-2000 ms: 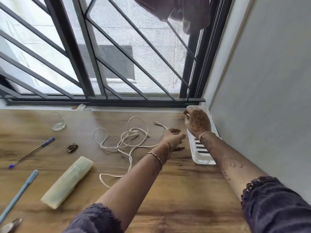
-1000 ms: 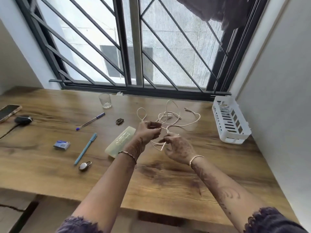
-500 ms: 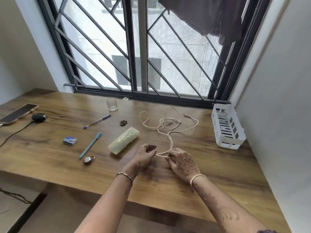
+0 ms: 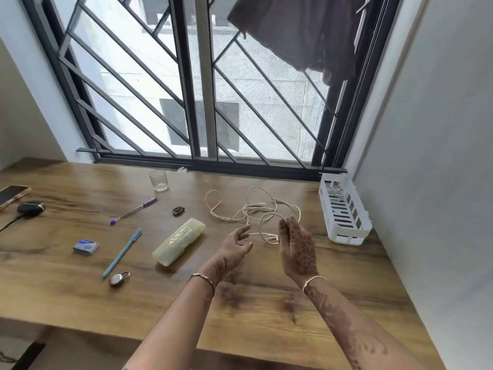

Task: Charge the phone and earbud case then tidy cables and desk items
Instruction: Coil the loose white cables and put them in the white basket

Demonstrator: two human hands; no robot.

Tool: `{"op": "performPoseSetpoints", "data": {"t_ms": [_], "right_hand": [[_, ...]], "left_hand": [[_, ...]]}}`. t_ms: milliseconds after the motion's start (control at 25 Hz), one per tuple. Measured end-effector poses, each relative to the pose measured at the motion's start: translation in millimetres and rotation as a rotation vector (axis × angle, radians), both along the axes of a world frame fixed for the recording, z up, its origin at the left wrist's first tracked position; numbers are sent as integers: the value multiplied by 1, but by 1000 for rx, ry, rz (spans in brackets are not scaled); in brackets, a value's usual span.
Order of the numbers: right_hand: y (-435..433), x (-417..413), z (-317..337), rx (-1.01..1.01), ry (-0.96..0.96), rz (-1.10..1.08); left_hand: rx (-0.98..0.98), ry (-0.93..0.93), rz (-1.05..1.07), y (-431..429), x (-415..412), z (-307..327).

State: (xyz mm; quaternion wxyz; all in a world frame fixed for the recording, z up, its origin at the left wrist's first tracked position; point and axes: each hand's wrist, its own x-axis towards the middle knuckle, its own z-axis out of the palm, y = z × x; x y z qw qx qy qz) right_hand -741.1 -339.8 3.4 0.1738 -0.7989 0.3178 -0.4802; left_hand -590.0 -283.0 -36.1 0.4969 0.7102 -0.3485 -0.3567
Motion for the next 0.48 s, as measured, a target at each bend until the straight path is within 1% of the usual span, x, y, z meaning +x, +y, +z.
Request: {"op": "performPoseSetpoints", "data": {"t_ms": [80,160,240,320,400,480], "right_hand": [[-6,1,6,26,-62,-32],[-11,4,14,121,-123,-55],[-19,7,22,240,-171,-79],[-35,11,24,329,-191,-119],[-50,15,25,366,-209,-147],[-64,14,21,348,-270,-194]], "left_hand": [[-1,-11,-31,-11,3,-1],[43,-56,-90,-22,6,-2],[115,-179,-140,-33,11,-7],[139,-298,-149,-42,13,-7],[107,-343,-127,-50,17,-3],[29,-328,-80,-57,24,1]]}}
